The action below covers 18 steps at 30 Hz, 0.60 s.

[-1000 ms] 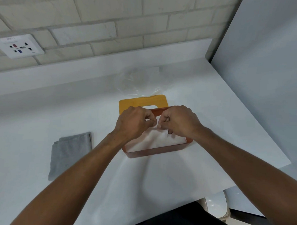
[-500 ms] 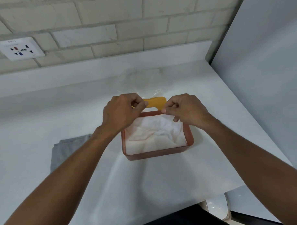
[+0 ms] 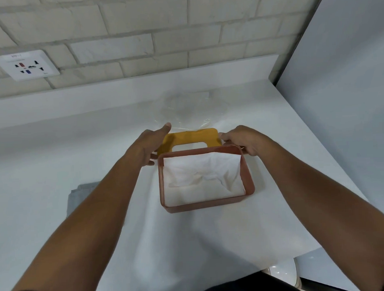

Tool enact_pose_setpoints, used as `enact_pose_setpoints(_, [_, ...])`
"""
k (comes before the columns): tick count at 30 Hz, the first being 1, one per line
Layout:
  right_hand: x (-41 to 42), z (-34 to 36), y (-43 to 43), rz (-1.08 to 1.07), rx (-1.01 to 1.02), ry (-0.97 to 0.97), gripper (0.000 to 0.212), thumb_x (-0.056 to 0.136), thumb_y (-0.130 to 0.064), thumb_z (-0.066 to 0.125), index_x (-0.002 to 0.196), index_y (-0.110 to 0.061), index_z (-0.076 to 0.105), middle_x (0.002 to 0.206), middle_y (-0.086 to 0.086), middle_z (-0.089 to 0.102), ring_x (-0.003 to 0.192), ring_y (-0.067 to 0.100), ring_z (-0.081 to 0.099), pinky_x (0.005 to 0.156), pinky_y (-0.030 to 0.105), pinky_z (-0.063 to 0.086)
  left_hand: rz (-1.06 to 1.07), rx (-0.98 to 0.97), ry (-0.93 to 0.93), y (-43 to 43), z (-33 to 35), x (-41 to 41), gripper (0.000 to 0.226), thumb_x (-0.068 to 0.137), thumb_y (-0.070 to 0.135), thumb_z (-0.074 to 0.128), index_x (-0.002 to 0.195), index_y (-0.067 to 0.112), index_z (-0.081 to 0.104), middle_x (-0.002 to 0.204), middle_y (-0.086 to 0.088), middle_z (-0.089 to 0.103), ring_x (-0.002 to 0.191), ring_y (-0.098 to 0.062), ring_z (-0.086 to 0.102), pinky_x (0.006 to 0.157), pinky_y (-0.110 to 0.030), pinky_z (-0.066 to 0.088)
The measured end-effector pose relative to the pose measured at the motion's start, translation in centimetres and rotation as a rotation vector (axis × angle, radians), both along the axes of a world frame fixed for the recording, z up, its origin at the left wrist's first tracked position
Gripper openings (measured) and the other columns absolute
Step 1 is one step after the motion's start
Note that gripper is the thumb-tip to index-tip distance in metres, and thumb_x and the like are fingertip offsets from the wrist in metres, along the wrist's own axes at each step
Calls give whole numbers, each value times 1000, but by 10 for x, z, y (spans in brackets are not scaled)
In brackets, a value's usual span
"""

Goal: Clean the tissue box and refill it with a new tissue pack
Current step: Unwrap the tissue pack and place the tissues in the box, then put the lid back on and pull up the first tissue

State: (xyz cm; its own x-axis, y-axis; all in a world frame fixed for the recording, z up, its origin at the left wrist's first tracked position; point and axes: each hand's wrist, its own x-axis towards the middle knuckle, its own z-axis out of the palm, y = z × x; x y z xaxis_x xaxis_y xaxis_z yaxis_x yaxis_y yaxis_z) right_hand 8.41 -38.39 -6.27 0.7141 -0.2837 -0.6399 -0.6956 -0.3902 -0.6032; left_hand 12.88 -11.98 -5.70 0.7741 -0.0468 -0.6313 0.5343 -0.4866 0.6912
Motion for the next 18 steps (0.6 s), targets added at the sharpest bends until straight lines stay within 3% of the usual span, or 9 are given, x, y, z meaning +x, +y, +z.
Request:
enact_pose_setpoints(3, [6, -2, 2, -89, 151, 5, 33, 86, -30, 74, 98, 0, 66, 87, 14, 68, 71, 26, 63, 75, 40, 57, 82, -97, 43, -3, -4, 2, 60, 94, 68, 61, 128, 19, 56, 123, -7, 60, 111, -32, 61, 93, -45, 51])
enact_pose_setpoints(7, [11, -1, 4, -197, 271, -69, 19, 89, -14, 72, 93, 2, 64, 86, 17, 64, 73, 28, 62, 77, 42, 56, 184, -187, -32, -2, -10, 7, 30, 97, 45, 71, 104, 17, 63, 96, -3, 63, 75, -17, 59, 62, -28, 46])
enact_pose_setpoints(9, [14, 4, 3, -244, 248, -126, 13, 91, -11, 69, 89, 0, 62, 79, 14, 64, 60, 22, 60, 61, 33, 55, 185, -178, -80, 0, -5, 11, 15, 97, 26, 74, 95, 18, 61, 87, -4, 56, 67, -15, 51, 57, -26, 42])
enact_pose_setpoints(11, [14, 14, -1, -284, 233, -175, 11, 91, -12, 67, 86, -3, 63, 67, 7, 58, 45, 12, 50, 45, 21, 45, 192, -197, -102, 3, 1, 14, 23, 96, 12, 73, 79, 16, 57, 77, -4, 50, 61, -15, 45, 52, -24, 41])
enact_pose_setpoints(15, [-16, 43, -13, -314, 285, -226, 12, 87, -17, 72, 88, -5, 71, 55, 2, 62, 41, 5, 50, 41, 16, 43, 188, -286, -162, 13, 26, -1, 3, 95, 4, 70, 96, 6, 69, 81, -9, 53, 58, -15, 44, 46, -19, 44])
enact_pose_setpoints(18, [-58, 51, -16, -237, 276, -214, 14, 84, -22, 76, 90, -10, 72, 56, -2, 63, 44, 4, 53, 42, 17, 43, 171, -301, -180, 22, 40, -28, 9, 93, 6, 75, 101, 5, 73, 87, -11, 62, 61, -15, 52, 47, -19, 47])
